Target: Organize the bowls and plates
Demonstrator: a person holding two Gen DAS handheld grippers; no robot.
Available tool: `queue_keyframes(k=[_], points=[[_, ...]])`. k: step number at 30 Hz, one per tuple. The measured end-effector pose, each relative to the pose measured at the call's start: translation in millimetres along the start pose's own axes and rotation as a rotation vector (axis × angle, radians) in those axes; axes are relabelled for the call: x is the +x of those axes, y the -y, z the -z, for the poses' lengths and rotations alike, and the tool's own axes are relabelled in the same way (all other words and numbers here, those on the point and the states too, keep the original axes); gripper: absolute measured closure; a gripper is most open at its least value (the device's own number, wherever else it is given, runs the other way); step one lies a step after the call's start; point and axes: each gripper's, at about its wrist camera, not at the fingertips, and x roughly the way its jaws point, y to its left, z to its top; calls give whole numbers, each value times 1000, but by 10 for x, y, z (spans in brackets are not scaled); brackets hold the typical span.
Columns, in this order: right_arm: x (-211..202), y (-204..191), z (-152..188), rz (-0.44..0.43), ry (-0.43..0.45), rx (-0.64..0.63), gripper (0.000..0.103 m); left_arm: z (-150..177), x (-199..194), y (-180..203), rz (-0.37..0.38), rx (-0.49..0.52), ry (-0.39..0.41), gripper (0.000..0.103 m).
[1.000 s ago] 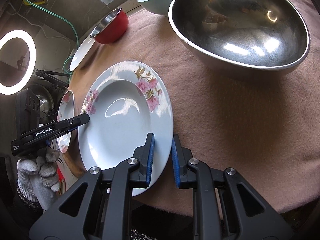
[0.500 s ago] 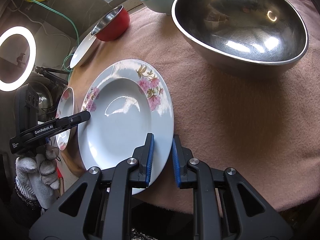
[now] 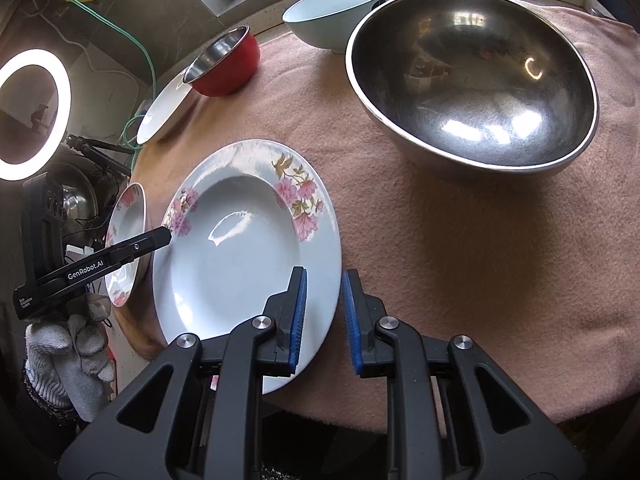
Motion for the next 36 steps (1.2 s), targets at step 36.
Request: queue_keyframes(k=[36], points=[[232, -1567, -409, -102, 6, -364, 51, 557, -1085, -1183, -136, -391, 261, 75]])
